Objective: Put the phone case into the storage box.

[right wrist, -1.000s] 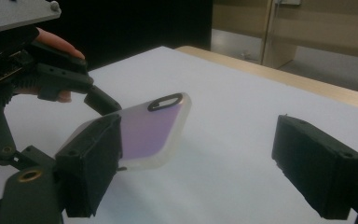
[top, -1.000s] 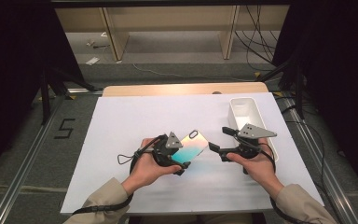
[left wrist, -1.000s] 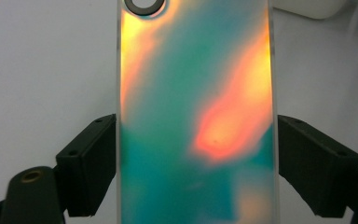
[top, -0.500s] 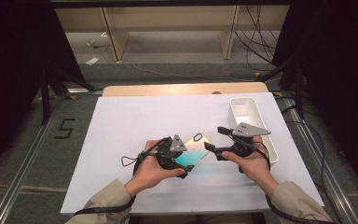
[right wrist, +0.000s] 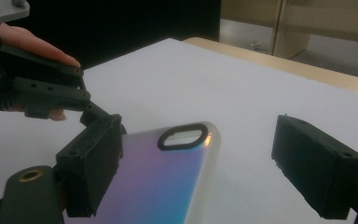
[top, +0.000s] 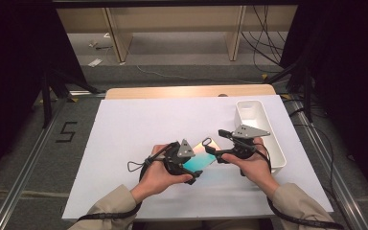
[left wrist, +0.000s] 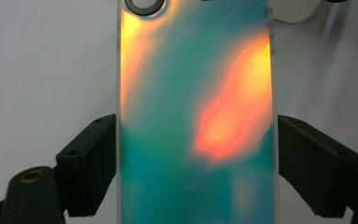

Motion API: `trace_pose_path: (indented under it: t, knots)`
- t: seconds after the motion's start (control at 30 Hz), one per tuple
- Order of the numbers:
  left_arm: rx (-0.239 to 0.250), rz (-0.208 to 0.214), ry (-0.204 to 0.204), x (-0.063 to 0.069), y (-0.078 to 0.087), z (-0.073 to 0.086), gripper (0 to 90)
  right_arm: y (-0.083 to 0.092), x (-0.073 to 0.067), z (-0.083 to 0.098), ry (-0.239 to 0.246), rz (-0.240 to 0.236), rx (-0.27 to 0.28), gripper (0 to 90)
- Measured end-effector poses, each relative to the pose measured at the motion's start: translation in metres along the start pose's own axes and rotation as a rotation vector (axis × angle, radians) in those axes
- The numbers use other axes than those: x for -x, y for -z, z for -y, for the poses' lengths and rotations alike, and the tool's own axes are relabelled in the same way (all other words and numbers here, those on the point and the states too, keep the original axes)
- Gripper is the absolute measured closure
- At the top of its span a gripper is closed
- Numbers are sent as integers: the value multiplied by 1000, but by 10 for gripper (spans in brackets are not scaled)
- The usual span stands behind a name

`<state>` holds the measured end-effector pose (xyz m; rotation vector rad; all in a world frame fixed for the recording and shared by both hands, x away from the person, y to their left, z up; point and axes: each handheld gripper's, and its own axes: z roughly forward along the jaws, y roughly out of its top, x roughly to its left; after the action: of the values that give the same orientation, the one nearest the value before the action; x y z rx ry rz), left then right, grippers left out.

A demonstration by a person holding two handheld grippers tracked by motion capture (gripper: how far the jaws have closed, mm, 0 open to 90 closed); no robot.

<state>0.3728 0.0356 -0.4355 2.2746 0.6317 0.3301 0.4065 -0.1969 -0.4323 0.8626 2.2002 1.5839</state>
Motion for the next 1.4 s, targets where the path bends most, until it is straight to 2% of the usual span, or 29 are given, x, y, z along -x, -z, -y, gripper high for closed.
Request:
trace_pose_path:
  t: [0.37, 0.67, 1.03, 1.4]
  knots:
    - [11, -3, -4, 2, -1, -1, 170, -8, 1, 2, -24, -7, -16, 187]
    - [13, 0, -7, 2, -2, -2, 170, -14, 1, 3, -48, -15, -27, 241]
    - [26, -2, -8, 3, -1, -3, 170, -18, 0, 4, -76, -46, -42, 372]
    - [28, -1, -7, 3, -2, -2, 170, -18, 1, 3, -115, -55, -36, 477]
